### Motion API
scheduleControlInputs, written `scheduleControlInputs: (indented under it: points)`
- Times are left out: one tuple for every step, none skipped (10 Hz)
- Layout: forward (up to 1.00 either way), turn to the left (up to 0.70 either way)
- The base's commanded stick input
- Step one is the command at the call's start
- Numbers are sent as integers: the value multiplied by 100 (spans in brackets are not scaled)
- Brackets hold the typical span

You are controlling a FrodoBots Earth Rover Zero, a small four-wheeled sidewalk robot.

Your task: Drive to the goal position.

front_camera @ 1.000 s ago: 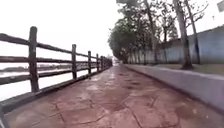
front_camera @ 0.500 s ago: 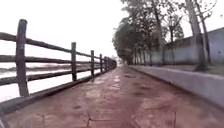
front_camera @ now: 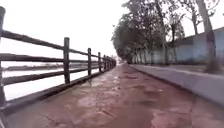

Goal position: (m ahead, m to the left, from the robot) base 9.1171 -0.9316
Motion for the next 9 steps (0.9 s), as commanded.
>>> scheduleControlInputs:
  points:
    - [100,0]
    - [100,0]
    - [100,0]
    - [100,0]
    - [100,0]
    - [100,0]
    - [100,0]
    - [100,0]
    - [100,0]
